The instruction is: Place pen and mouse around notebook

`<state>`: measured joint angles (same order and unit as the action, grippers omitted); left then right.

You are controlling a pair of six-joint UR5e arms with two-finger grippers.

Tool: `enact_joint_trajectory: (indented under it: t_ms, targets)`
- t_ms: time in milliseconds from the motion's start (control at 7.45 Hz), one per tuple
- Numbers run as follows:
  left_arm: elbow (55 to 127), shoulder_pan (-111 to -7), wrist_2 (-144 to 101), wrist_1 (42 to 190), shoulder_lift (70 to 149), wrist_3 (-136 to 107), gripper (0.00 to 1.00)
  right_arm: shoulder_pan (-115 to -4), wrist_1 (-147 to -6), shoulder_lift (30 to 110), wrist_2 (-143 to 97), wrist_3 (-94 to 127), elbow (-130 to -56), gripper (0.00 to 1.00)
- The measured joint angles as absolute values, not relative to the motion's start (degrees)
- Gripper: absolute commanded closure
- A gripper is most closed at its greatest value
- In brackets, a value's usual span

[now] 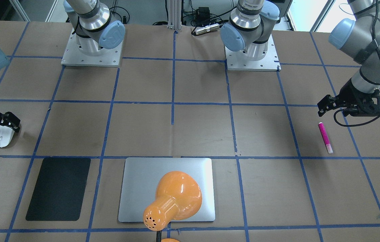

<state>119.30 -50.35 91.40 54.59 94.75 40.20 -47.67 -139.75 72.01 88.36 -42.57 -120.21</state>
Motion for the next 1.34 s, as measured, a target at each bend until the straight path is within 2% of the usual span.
enact_joint_trajectory:
  t_ms: [268, 402, 671, 805, 1073, 1341]
  targets:
    - [119.3, -49.3, 91.3, 50.8, 99.2, 41.4, 0.0, -47.6, -140.9, 71.2, 88.3, -42.5, -120.2, 0.34]
    - [119.2, -48.4, 91.1, 49.7, 101.3, 41.6, 0.0, -47.6, -140.9, 71.2, 88.3, -42.4, -120.2, 0.4]
    - [119.4, -47.4, 91.0, 47.3, 104.8, 41.6, 0.13, -47.6, -140.7, 71.3, 88.3, -42.0, -120.2, 0.41]
    - [119.6, -47.3, 90.9, 46.8, 106.0, 41.4, 0.35, -47.6, -140.7, 71.5, 88.3, -41.8, -120.1, 0.41]
    - [119.4, -47.2, 90.9, 46.4, 107.4, 41.3, 0.57, -48.5, -140.6, 72.9, 88.0, -39.6, -119.8, 0.41]
    - [119.2, -47.2, 91.0, 46.3, 108.3, 41.2, 0.6, -53.4, -140.6, 74.3, 87.0, -33.3, -118.5, 0.4]
